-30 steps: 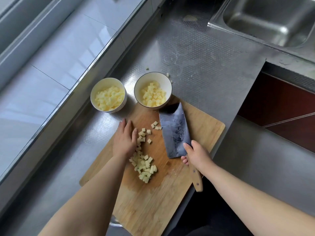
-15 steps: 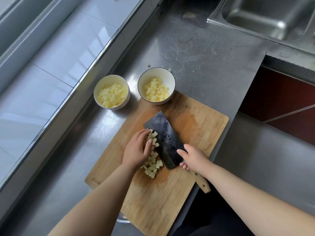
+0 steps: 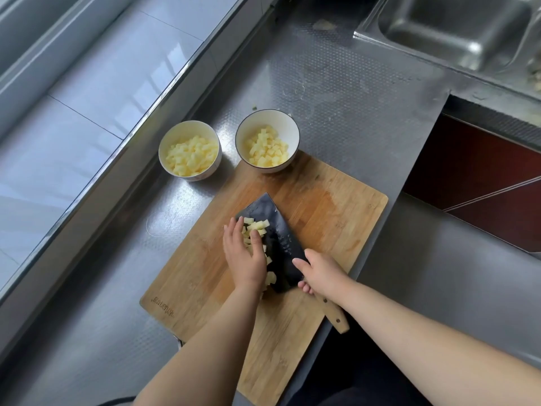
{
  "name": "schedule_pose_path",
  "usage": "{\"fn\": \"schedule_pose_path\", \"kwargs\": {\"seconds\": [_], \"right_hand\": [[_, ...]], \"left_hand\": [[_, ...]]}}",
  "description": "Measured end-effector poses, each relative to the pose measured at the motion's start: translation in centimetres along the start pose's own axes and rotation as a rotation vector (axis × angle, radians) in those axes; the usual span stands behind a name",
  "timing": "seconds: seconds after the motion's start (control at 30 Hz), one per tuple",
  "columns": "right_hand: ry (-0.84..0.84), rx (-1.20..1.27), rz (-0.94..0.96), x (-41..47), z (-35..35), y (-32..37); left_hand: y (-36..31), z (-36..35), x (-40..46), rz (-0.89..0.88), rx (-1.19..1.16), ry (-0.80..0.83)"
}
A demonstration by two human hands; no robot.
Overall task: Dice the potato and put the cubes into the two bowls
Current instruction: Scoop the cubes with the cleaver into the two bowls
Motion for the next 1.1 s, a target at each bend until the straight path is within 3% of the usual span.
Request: {"fn": "schedule_pose_path", "kwargs": {"seconds": [0.3, 0.63, 0.87, 1.1], "right_hand": [[0.036, 0.090, 0.022, 0.3, -1.9, -0.2], [0.061, 0.269, 0.087, -0.3, -0.9, -0.6], [0.094, 0.308, 0.118, -1.4, 0.9, -0.5], [0.088, 0.298, 0.197, -3.1, 2.2, 0.7]], "left_hand": [[-0.4, -0.4, 0.3, 0.036, -0.092, -0.063], [-2.3, -1.5, 0.6, 0.044, -0.222, -0.013], [-3.5, 1.5, 0.4, 0.051, -0.408, -0.169], [-3.6, 5.8, 1.9, 0.050, -0.363, -0.311]]}}
Point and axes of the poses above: each hand's wrist, its own x-axis towards the middle knuckle, its own z-axis out of the back of the hand, y = z × x, the point moved 10 cm from there along x, towards the middle knuckle, and after that the axes turned 15 degrees about y, right-handed, at the moved point
